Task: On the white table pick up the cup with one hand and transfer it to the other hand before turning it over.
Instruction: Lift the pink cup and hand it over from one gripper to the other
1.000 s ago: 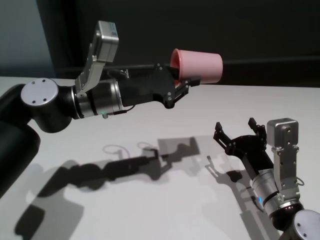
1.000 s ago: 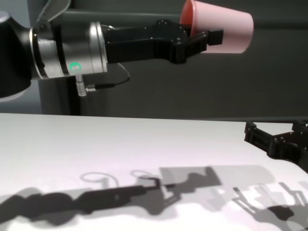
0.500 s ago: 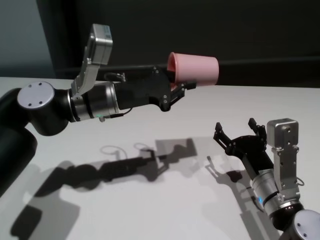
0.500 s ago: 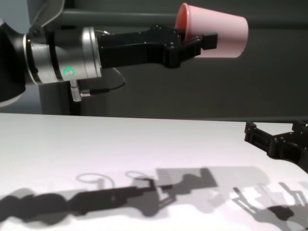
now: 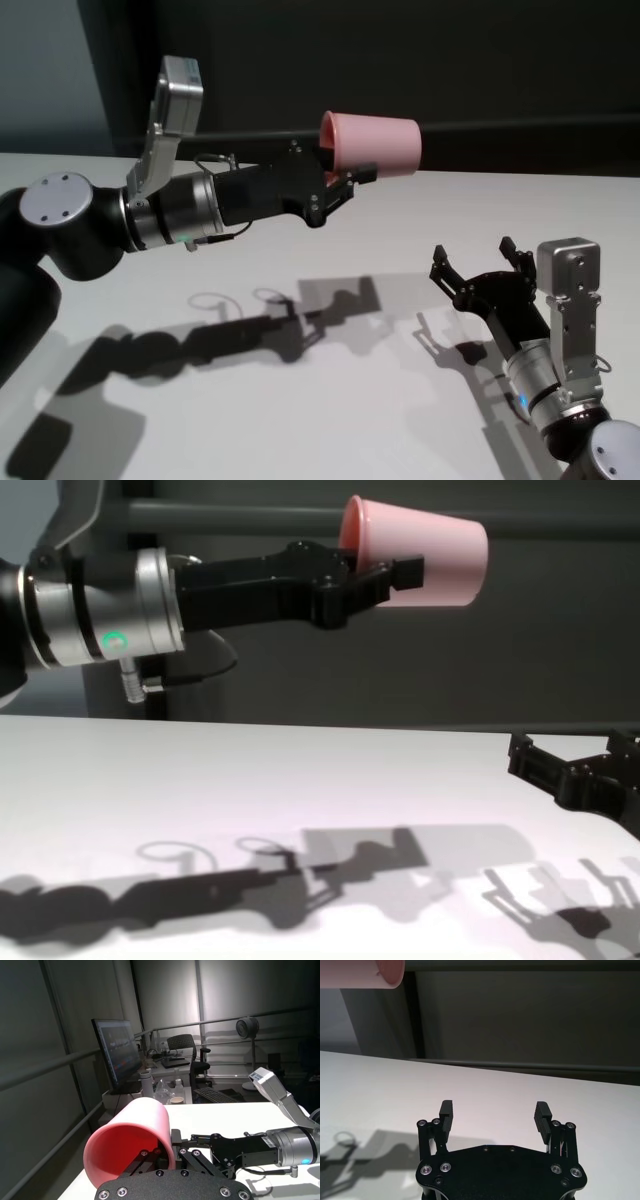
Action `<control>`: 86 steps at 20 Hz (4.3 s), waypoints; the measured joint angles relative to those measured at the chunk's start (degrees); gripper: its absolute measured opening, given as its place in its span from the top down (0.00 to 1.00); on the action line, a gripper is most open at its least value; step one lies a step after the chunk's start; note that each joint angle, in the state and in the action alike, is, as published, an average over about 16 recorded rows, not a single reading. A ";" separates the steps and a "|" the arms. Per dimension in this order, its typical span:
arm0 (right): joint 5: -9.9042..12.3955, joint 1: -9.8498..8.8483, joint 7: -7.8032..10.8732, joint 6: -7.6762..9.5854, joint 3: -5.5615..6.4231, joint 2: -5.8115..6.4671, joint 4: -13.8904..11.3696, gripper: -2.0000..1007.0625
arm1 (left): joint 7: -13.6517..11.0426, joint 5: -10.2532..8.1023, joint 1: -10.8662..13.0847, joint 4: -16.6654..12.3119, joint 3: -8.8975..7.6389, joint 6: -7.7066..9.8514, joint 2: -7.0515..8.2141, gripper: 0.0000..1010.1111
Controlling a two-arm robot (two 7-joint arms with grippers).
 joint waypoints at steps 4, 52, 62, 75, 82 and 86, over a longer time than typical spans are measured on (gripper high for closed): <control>0.00 0.00 0.00 0.00 0.00 0.00 0.00 0.01 | -0.06 -0.22 0.21 -0.07 -0.15 0.03 0.26 0.95; 24.93 -2.51 11.22 3.86 12.45 -5.88 -4.21 0.01 | -0.03 -0.03 0.09 -0.19 -0.08 0.00 0.17 0.95; 40.41 -0.95 15.35 9.40 15.44 -8.12 -3.66 0.01 | -0.03 -0.03 0.09 -0.19 -0.08 0.00 0.17 0.95; 59.27 1.34 18.81 18.44 18.21 -10.89 -0.41 0.01 | -0.03 -0.03 0.09 -0.19 -0.08 0.00 0.17 0.95; 64.71 2.90 19.77 21.10 18.16 -11.36 1.21 0.01 | -0.03 -0.03 0.09 -0.19 -0.08 0.00 0.17 0.95; 66.30 3.93 20.07 21.70 17.52 -11.47 1.90 0.01 | -0.03 -0.03 0.09 -0.19 -0.08 0.00 0.17 0.95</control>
